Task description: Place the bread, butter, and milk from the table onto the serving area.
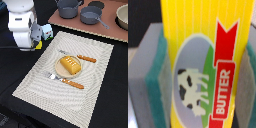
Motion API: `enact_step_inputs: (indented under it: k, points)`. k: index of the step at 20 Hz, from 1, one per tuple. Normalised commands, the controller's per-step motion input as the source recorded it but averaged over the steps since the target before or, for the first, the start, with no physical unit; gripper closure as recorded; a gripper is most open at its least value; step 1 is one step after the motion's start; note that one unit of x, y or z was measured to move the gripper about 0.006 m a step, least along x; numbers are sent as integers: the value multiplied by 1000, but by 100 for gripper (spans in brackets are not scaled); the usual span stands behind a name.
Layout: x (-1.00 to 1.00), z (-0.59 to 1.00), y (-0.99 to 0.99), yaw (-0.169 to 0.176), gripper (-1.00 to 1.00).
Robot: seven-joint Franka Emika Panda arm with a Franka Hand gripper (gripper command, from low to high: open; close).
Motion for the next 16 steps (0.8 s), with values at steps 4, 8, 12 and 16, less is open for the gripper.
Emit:
enact_step_inputs:
  k: [4,8,12,16]
  points:
    - [859,817,-311,-41,100]
    - [861,636,-304,-43,100]
    - [860,599,-309,-44,100]
    - [857,549,-329,-43,100]
